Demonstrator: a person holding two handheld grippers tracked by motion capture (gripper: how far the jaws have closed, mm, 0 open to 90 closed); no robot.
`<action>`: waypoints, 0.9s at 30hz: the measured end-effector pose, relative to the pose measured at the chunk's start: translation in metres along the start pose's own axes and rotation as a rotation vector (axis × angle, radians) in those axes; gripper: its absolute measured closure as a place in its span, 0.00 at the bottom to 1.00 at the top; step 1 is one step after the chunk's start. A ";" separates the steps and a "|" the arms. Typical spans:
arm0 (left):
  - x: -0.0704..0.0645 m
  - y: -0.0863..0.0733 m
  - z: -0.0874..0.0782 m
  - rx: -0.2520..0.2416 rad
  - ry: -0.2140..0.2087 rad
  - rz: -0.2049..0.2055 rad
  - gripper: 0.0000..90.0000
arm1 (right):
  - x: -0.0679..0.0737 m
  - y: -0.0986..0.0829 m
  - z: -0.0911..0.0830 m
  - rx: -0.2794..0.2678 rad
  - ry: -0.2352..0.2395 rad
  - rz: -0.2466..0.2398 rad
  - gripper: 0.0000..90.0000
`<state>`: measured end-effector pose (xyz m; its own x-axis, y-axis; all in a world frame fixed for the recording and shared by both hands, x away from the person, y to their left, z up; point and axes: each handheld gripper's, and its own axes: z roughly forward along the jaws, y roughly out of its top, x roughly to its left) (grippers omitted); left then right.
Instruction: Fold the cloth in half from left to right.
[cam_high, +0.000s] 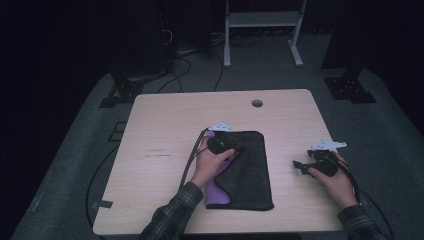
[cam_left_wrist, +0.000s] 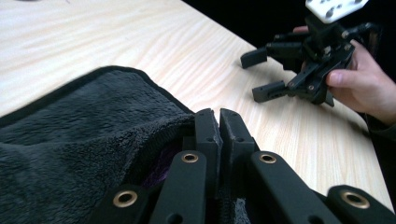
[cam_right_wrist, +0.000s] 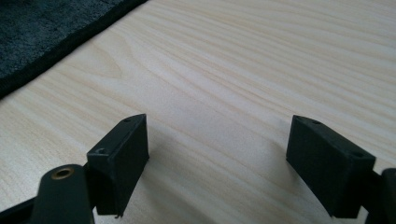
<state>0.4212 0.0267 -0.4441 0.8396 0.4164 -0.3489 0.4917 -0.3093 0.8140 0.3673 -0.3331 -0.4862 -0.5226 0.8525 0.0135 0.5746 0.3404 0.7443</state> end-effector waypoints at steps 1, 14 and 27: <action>0.000 0.000 0.004 0.007 -0.001 0.003 0.96 | 0.000 0.000 0.000 0.000 0.000 0.000 0.22; 0.000 -0.001 0.040 0.065 -0.010 -0.004 0.96 | 0.000 0.000 0.000 0.000 0.001 0.000 0.22; -0.003 0.000 0.068 0.157 0.007 -0.001 0.94 | 0.000 0.000 0.000 0.001 0.001 -0.002 0.21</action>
<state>0.4343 -0.0323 -0.4744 0.8376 0.4224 -0.3464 0.5232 -0.4380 0.7310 0.3674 -0.3330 -0.4862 -0.5243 0.8514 0.0130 0.5740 0.3421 0.7440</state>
